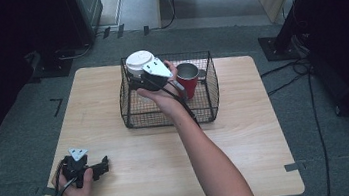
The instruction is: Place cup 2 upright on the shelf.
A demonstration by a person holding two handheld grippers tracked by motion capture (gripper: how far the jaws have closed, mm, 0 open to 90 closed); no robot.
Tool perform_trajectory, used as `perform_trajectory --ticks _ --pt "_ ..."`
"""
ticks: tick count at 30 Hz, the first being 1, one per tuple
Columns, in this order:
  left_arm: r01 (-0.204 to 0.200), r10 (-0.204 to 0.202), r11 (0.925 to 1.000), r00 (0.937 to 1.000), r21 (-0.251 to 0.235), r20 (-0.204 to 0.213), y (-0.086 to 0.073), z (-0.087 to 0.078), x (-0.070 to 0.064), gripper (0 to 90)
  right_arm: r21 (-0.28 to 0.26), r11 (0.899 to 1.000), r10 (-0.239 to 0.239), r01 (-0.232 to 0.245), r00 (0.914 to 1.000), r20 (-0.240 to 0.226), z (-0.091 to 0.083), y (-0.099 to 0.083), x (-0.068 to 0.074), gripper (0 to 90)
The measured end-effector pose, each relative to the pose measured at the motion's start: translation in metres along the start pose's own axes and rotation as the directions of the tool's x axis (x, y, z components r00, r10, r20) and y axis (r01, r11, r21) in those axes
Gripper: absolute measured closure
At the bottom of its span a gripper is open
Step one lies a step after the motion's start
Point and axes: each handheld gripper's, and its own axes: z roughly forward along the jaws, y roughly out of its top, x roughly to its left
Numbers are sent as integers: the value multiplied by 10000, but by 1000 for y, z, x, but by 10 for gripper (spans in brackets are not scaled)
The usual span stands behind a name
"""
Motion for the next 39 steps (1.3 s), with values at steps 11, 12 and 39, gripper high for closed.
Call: perform_trajectory --ticks 11,12,39 --pt "-7 7 10000 10000 1 -3 0 0 0 0 606 9981 121 -126 9999 86 19 -23 -8 159" --pt "-7 7 10000 10000 2 -4 0 0 0 0 615 9980 119 -122 9999 41 20 -24 -8 159" --pt "-2 2 10000 10000 5 0 0 0 0 0 1604 9869 -95 157 9992 -391 31 -50 -19 154"
